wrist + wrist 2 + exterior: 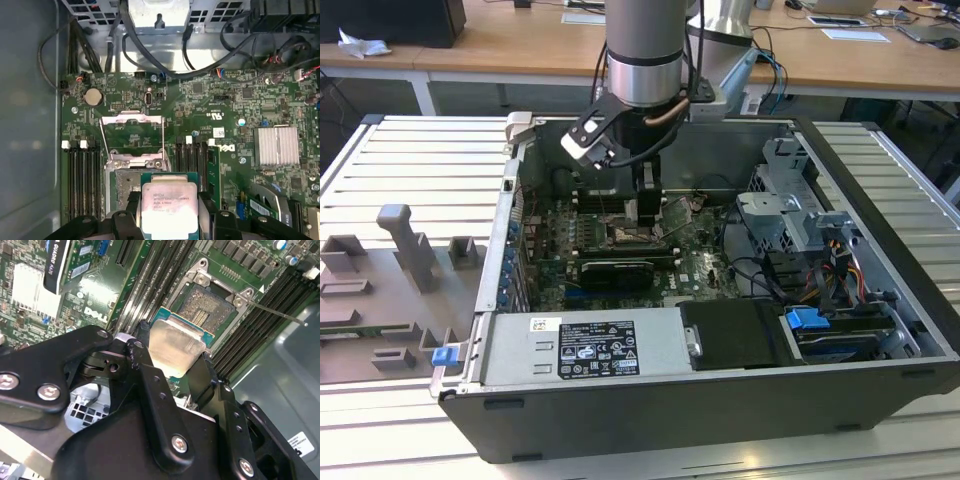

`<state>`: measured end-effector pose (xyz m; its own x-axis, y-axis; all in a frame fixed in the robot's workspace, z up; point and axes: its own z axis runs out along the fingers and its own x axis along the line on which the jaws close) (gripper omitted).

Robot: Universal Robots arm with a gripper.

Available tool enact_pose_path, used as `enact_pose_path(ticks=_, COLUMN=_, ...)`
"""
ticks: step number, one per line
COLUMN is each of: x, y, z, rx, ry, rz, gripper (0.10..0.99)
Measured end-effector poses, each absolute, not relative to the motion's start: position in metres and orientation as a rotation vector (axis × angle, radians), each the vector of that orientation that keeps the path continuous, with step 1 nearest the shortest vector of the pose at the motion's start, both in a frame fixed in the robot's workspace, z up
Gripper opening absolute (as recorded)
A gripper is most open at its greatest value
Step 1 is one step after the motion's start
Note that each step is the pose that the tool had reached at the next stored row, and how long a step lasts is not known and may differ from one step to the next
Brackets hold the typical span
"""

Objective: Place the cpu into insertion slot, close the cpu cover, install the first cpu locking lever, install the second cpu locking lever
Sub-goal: 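Place the cpu into insertion slot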

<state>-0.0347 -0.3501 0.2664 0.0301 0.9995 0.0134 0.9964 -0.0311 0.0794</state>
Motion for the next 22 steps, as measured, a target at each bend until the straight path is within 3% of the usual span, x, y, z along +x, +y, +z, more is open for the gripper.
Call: enact_pose_path(ticks=22, x=-0.0350, y=-0.3496, z=0.2564, rx=2.220, ry=2.152, rz=0.101, gripper=0.541)
